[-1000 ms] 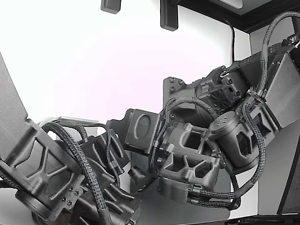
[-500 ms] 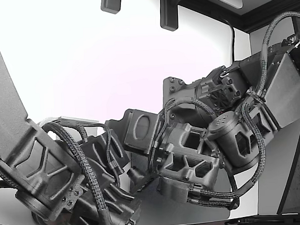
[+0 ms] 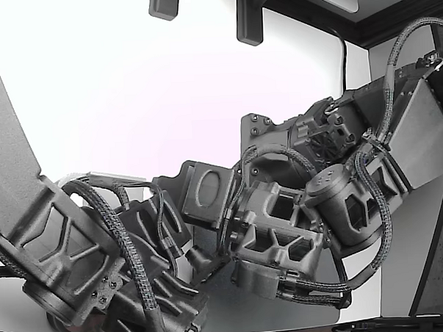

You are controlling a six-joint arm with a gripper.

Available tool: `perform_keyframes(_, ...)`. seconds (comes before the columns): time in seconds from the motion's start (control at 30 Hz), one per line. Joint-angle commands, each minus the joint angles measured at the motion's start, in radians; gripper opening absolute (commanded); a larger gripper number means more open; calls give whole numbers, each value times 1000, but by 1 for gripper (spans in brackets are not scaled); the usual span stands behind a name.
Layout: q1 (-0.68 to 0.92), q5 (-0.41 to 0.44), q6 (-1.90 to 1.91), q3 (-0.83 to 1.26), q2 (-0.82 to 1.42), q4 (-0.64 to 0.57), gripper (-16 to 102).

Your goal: Peel off protective film from adhesive tape.

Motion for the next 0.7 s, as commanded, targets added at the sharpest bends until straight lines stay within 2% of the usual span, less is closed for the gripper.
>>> perform_keyframes(0.0, -15, 0, 6, -15, 20, 3, -11)
perform_keyframes(0.27, -12, -17, 32, -34, 37, 67, -11)
perform_keyframes(0.67, -14, 12, -17, -28, 144, 81, -12)
